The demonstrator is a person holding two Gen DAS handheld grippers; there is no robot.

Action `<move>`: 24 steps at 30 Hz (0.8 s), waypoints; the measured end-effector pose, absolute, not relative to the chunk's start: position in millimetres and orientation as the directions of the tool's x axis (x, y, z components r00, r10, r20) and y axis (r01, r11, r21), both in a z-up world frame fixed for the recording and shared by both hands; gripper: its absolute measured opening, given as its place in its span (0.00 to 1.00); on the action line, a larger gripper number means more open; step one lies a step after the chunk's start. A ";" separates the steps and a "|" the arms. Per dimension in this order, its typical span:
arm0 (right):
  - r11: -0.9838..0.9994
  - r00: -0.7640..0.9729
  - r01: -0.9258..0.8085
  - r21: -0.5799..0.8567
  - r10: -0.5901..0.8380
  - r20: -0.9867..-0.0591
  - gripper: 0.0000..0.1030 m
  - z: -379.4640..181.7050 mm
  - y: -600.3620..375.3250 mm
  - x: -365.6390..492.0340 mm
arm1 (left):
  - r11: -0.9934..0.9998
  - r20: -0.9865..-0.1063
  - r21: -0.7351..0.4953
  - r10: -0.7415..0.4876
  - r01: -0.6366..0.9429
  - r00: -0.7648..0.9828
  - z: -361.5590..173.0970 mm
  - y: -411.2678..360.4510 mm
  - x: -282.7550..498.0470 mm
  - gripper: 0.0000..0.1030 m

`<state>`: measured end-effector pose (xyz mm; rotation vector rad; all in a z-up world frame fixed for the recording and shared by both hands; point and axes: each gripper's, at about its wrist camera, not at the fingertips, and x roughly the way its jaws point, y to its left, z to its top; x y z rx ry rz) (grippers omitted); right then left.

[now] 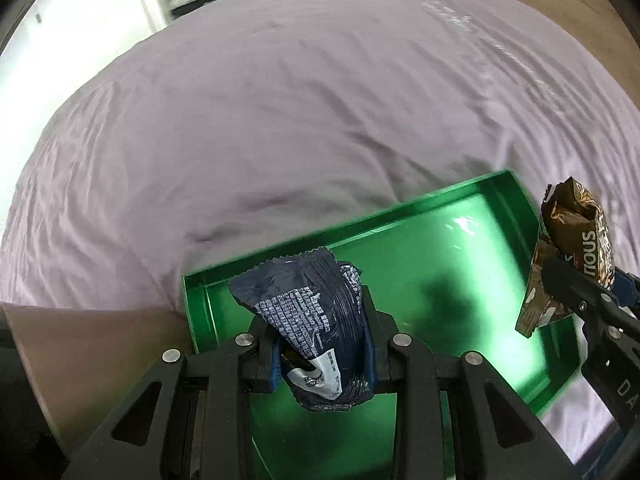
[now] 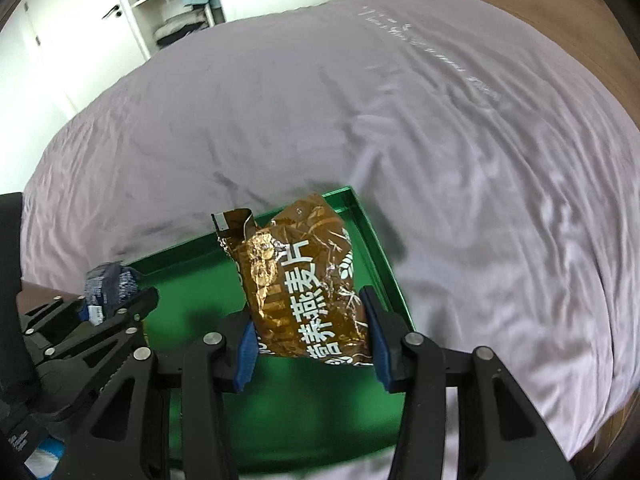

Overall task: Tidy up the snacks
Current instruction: 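Carry both held bags over the green tray beside the kettle, then open the left gripper to drop the navy bag while the right drops the brown bag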

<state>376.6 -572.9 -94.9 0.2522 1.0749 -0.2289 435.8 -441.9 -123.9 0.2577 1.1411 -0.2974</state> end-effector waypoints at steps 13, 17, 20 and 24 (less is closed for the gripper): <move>0.980 0.413 0.188 0.070 -0.014 -0.910 0.41 -146.8 -568.2 419.3 | 0.966 -0.928 0.031 -0.068 0.255 0.368 -162.7 -437.4 454.5 0.25; 0.981 0.421 0.176 0.077 -0.004 -0.907 0.41 -152.0 -569.6 423.8 | 0.969 -0.924 0.019 -0.077 0.246 0.374 -165.1 -434.0 457.4 0.26; 0.983 0.423 0.166 0.079 0.001 -0.906 0.42 -153.7 -570.8 425.0 | 0.971 -0.922 0.003 -0.089 0.237 0.376 -166.1 -429.6 456.1 0.26; 0.982 0.425 0.167 0.090 0.011 -0.905 0.45 -154.9 -573.7 422.2 | 0.974 -0.920 -0.011 -0.099 0.227 0.379 -167.7 -423.2 451.6 0.28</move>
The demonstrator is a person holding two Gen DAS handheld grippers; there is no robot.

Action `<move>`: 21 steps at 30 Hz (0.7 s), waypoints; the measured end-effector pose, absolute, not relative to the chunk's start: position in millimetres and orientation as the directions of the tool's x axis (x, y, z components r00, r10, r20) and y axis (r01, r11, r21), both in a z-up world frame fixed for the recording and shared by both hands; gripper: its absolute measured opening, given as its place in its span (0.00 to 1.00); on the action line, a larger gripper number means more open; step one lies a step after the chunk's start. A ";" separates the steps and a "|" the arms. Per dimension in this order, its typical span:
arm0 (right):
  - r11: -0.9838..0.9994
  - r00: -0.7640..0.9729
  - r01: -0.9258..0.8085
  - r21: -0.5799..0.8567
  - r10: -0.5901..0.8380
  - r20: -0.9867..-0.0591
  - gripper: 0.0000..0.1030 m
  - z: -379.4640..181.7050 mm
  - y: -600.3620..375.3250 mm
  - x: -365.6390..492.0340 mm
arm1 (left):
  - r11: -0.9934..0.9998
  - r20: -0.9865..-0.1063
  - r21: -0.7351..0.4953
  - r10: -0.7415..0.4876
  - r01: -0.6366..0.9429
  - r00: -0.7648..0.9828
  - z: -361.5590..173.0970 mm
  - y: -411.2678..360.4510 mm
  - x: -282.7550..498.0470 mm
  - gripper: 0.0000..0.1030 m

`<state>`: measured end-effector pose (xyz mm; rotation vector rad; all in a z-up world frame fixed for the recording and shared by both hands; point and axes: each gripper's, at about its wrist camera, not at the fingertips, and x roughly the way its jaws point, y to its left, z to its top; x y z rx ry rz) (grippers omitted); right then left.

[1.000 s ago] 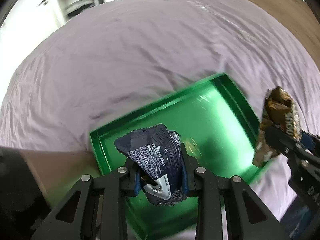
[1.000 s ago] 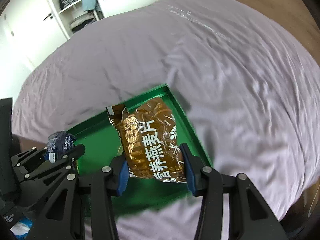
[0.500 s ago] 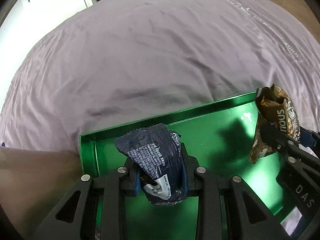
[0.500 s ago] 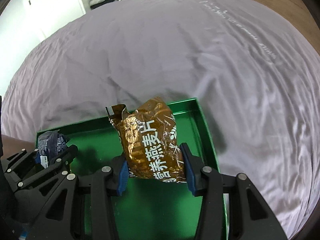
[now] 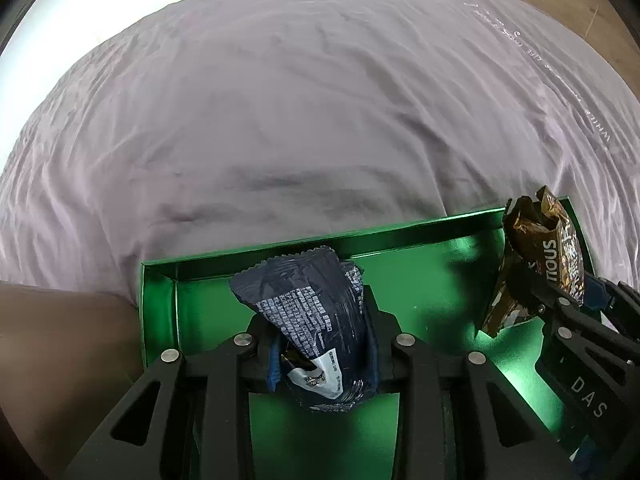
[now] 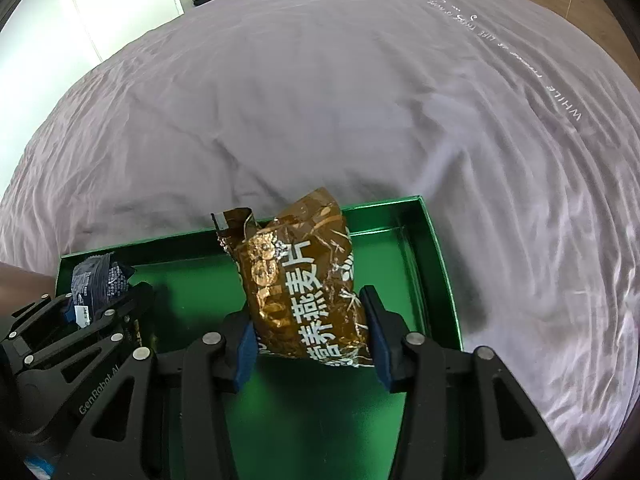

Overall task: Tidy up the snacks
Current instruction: 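Open the left gripper to drop the navy bag while the right drops the brown bag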

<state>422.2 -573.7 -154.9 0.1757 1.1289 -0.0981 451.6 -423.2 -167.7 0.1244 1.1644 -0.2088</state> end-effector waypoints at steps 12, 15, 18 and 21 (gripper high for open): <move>0.983 0.419 0.163 0.091 0.015 -0.908 0.64 -158.3 -572.7 424.8 | 0.976 -0.918 -0.033 -0.115 0.216 0.379 -167.7 -422.9 453.4 0.51; 0.983 0.417 0.163 0.083 0.008 -0.909 0.72 -158.8 -572.9 424.4 | 0.978 -0.919 -0.039 -0.115 0.204 0.377 -167.6 -421.4 451.9 0.56; 0.984 0.418 0.162 0.080 0.005 -0.908 0.79 -158.0 -573.8 424.3 | 0.979 -0.919 -0.043 -0.116 0.197 0.376 -166.9 -419.7 450.9 0.56; 0.984 0.416 0.159 0.074 0.001 -0.909 0.86 -156.3 -574.1 423.6 | 0.980 -0.922 -0.048 -0.117 0.192 0.370 -165.9 -417.6 449.6 0.56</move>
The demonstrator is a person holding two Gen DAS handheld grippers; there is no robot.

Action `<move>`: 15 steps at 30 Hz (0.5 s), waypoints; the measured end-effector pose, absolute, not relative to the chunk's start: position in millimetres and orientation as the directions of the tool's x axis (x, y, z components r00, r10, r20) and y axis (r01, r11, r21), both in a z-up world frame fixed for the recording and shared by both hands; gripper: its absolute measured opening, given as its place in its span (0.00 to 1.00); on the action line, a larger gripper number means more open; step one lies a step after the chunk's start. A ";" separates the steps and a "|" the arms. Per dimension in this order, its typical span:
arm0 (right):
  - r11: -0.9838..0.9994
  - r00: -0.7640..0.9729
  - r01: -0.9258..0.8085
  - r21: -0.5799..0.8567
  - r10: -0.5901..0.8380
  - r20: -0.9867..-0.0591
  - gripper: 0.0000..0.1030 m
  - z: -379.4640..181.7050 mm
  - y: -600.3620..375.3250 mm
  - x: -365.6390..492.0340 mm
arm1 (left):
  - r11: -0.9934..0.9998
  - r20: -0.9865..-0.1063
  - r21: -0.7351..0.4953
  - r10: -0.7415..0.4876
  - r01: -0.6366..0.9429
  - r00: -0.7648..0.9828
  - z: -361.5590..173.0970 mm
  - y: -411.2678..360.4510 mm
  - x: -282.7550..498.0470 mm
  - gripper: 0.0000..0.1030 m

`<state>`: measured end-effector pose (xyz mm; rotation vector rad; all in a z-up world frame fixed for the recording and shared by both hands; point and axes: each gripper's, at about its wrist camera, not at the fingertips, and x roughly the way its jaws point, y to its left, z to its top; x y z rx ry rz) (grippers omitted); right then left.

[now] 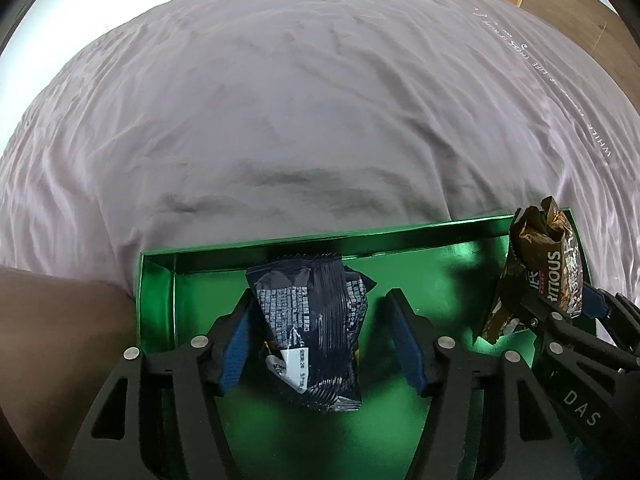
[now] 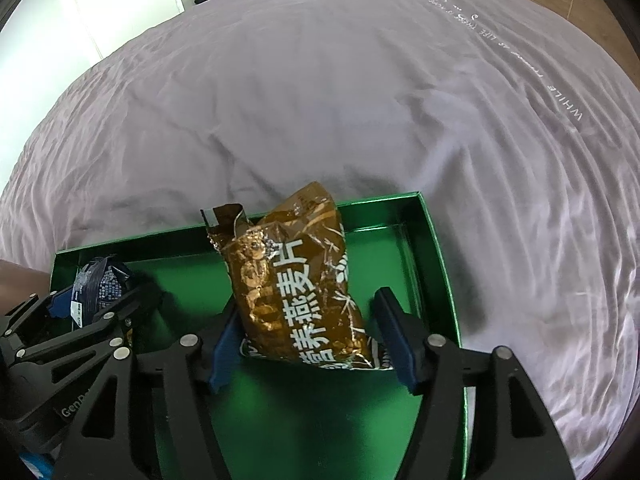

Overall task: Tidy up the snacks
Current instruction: 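Open the left gripper to drop the navy bag while the right drops the brown bag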

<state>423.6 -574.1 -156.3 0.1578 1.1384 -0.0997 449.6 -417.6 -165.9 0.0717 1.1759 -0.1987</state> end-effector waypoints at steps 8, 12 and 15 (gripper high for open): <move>0.987 0.440 0.150 0.065 -0.007 -0.898 0.97 -138.0 -573.2 419.3 | 0.981 -0.908 -0.045 -0.119 0.189 0.401 -151.4 -415.5 445.2 0.62; 0.986 0.458 0.156 0.059 -0.019 -0.889 1.00 -123.8 -572.4 413.3 | 0.983 -0.899 -0.045 -0.118 0.181 0.421 -141.9 -416.3 443.2 0.65; 0.983 0.472 0.178 0.044 -0.046 -0.880 1.00 -110.9 -575.7 405.7 | 0.982 -0.896 -0.059 -0.130 0.177 0.426 -135.0 -414.5 442.5 0.73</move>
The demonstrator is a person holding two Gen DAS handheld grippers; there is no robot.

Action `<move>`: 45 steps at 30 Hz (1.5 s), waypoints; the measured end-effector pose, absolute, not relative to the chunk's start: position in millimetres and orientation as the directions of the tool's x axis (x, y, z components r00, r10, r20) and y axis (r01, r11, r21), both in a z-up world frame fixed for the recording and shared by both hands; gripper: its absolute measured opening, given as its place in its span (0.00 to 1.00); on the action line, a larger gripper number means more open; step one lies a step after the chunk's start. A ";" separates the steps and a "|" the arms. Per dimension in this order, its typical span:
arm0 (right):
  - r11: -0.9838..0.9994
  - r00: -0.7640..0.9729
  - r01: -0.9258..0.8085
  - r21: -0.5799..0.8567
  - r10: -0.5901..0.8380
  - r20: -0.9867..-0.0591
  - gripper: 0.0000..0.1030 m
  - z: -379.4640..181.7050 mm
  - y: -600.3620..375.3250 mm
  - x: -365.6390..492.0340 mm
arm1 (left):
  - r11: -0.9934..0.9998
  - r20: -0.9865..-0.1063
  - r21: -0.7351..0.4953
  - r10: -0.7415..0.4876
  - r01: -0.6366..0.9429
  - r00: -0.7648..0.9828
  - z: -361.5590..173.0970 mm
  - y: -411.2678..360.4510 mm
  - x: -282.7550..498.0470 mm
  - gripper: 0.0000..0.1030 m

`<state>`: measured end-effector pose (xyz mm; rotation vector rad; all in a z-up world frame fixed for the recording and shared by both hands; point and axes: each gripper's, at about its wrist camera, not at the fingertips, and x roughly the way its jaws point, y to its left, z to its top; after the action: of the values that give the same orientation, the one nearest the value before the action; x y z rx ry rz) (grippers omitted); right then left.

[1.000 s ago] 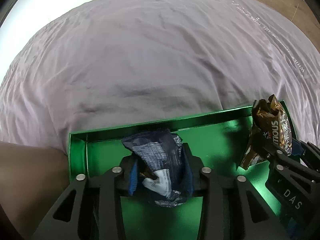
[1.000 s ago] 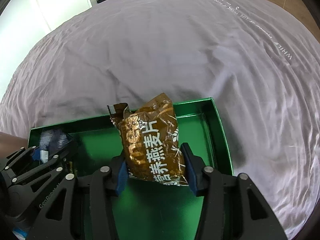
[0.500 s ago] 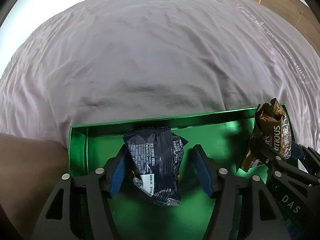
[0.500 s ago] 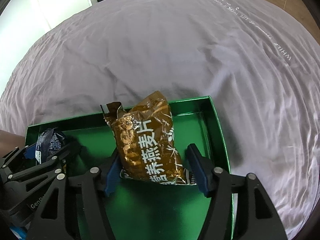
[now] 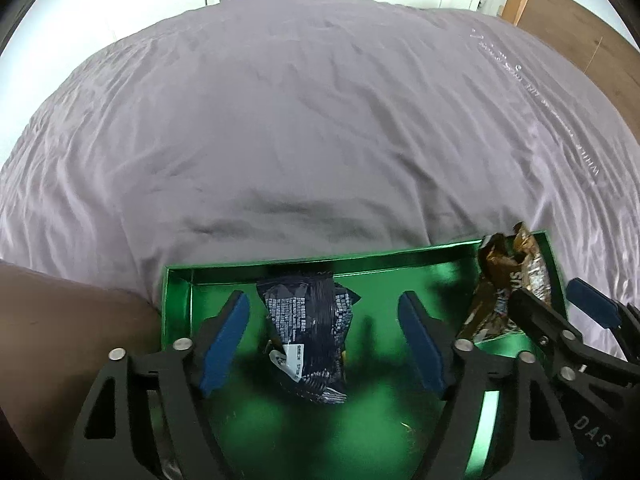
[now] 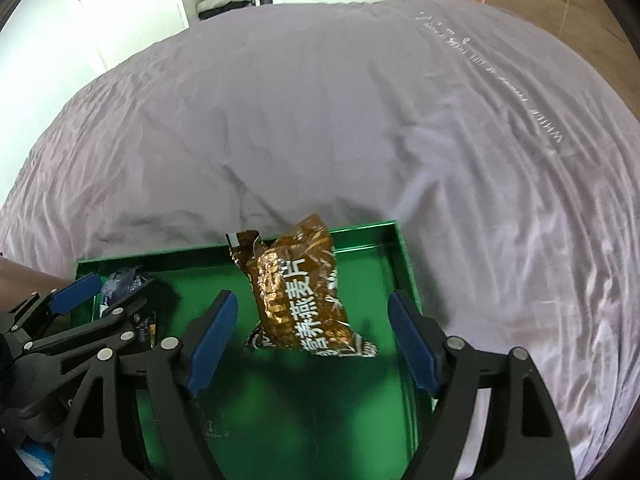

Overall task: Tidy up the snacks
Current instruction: 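Open the left gripper to drop the navy bag while the right drops the brown bag, then withdraw both open grippers from the tray back toward the snack pile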

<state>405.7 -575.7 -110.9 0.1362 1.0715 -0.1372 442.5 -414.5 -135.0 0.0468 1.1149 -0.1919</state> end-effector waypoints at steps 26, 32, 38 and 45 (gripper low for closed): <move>0.905 0.434 0.424 -0.027 -0.229 -0.872 1.00 -63.3 -591.3 277.6 | 0.910 -0.884 -0.073 -0.249 0.409 0.396 -82.1 -437.7 363.2 0.82; 0.891 0.411 0.452 -0.039 -0.247 -0.877 1.00 -59.6 -580.4 248.2 | 0.871 -0.886 -0.076 -0.283 0.486 0.368 -71.1 -431.3 327.1 0.82; 0.889 0.398 0.454 -0.065 -0.268 -0.877 1.00 -49.6 -559.5 223.8 | 0.828 -0.890 -0.078 -0.309 0.556 0.335 -62.2 -418.7 289.7 0.82; 0.888 0.367 0.452 -0.078 -0.265 -0.892 1.00 -41.6 -530.7 190.9 | 0.779 -0.900 -0.073 -0.320 0.623 0.294 -49.0 -383.9 248.4 0.82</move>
<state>190.9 -530.7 -41.6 0.1924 1.1039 -0.4644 248.4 -383.9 -49.0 0.3169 1.1058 -0.6416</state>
